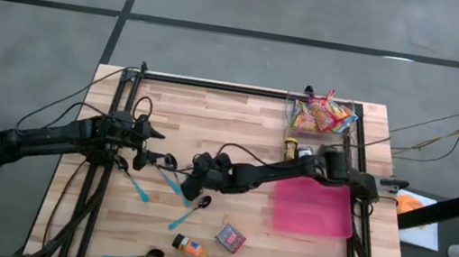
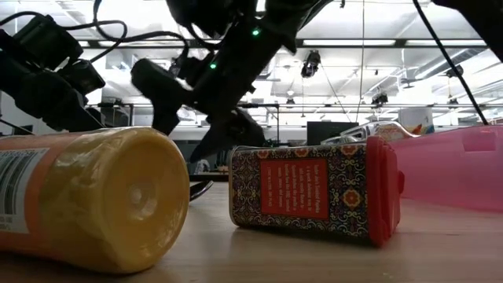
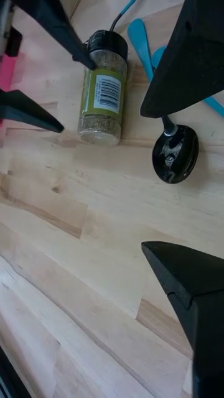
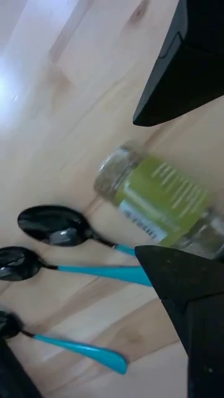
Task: Pick & Place Food Item
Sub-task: Put the green seasoning bottle into the bottom transparent bin
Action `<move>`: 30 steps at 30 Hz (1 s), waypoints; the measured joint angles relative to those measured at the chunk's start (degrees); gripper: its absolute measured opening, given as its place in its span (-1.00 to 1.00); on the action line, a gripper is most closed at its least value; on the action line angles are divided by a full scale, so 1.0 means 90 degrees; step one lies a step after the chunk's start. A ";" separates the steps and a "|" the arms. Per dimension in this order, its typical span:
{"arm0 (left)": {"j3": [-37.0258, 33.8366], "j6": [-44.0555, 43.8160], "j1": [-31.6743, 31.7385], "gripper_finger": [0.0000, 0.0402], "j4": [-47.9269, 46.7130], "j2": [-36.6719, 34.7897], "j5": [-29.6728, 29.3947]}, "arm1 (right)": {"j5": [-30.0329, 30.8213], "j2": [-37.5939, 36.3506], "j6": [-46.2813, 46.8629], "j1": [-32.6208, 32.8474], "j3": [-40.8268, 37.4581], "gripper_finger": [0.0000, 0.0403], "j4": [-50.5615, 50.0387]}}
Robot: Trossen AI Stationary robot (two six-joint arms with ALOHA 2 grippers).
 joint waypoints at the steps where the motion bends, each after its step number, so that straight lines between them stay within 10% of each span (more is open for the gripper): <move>1: 0.0000 0.0000 0.0000 0.72 0.0003 0.0000 0.0002 | 0.0001 0.0069 -0.0003 -0.0011 0.0094 0.62 -0.0039; 30: -0.0002 0.0000 0.0000 0.72 0.0002 0.0002 0.0000 | -0.0183 0.0621 0.0218 -0.0157 0.0467 0.50 -0.0945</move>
